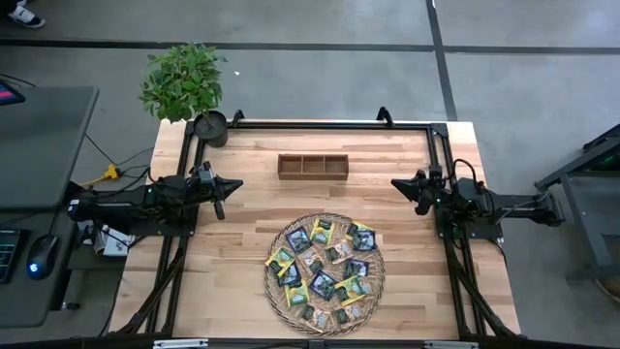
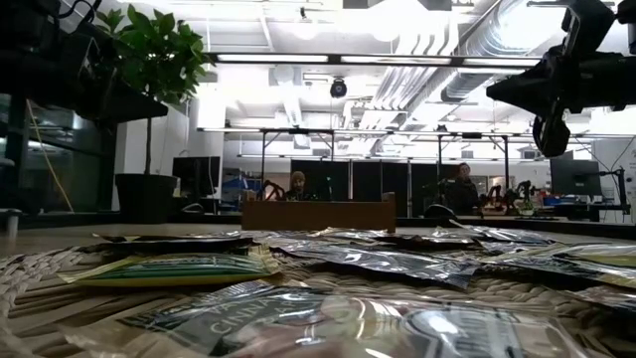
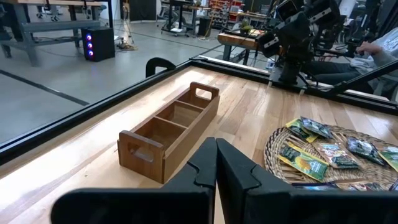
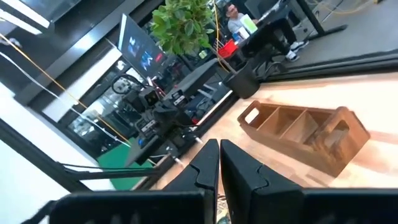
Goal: Pick & Place Tea
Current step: Put the purple tea bag in the left section of the wooden organizer
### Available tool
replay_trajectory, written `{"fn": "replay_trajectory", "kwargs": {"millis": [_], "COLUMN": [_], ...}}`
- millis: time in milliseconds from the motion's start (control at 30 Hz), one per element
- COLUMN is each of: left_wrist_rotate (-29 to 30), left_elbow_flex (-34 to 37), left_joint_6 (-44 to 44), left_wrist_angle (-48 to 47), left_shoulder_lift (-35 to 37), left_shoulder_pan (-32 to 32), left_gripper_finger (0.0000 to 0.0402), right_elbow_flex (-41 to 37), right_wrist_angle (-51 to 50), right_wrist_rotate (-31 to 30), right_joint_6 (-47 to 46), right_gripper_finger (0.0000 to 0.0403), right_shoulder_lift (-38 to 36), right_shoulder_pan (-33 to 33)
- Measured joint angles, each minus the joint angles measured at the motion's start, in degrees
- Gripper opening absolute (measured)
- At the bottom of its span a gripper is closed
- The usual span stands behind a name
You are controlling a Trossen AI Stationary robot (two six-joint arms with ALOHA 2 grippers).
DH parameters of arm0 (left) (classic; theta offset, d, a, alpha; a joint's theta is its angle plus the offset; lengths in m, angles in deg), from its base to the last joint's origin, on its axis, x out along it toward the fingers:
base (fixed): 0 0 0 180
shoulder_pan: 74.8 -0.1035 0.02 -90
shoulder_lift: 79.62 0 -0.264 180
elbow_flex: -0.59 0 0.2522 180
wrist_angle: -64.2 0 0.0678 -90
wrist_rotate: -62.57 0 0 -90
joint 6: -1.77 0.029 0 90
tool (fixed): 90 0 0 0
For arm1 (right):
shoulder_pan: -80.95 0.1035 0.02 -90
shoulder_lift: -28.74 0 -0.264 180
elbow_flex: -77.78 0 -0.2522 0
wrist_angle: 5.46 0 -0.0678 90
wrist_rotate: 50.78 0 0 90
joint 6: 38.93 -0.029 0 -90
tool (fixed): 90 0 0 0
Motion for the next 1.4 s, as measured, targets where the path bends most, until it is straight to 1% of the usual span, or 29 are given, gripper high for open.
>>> {"fn": "replay_trajectory", "kwargs": {"millis": [100,267,433,533,600,767,800,867,1000,1167,1267,1400], "left_wrist_rotate": [0.35,-0.92,-1.66,-1.4,-1.37,-1.21,-1.2,-1.2,-1.15,-0.98,-1.09,-1.62], "left_elbow_flex": [0.0,0.0,0.02,0.02,0.02,0.02,0.02,0.07,0.4,0.4,0.37,0.26], "left_joint_6": [0.0,0.0,-0.02,-0.02,-0.25,-2.14,-3.39,-6.22,-9.25,-13.56,-15.34,-15.37], "left_wrist_angle": [0.0,0.0,0.02,0.18,0.47,0.56,0.67,1.63,4.62,7.88,9.25,14.22], "left_shoulder_lift": [0.0,0.01,-0.01,0.0,-0.01,-0.01,0.0,-0.01,-0.01,-0.34,-2.42,-7.3], "left_shoulder_pan": [0.0,0.01,0.01,0.01,0.01,0.01,0.01,0.0,-0.01,0.0,0.01,0.01], "left_gripper_finger": [0.0,0.0,0.0,0.0,0.0,0.0,0.0,0.0,0.0,0.0,0.0,0.0], "right_elbow_flex": [0.0,0.0,0.02,0.02,0.04,0.16,0.53,2.64,9.58,20.43,26.95,33.92], "right_wrist_angle": [0.09,1.34,3.13,3.24,3.01,2.58,1.69,-3.38,-16.28,-25.59,-30.78,-35.57], "right_wrist_rotate": [-0.33,-3.0,-2.75,-4.35,-3.29,3.03,3.7,5.1,8.36,9.58,9.76,10.14], "right_joint_6": [-0.54,-0.4,3.57,5.33,6.03,12.55,12.98,13.14,15.83,23.09,26.86,30.0], "right_gripper_finger": [0.0012,0.0012,0.0012,0.0012,0.0012,0.0012,0.0012,0.0012,0.0012,0.0012,0.0012,0.0012], "right_shoulder_lift": [0.0,0.02,0.0,0.0,0.05,0.89,1.18,2.18,6.94,16.67,23.7,33.04], "right_shoulder_pan": [0.0,0.0,0.0,-0.13,-0.13,-0.11,-0.11,-0.11,-0.02,-0.02,-0.02,-0.02]}}
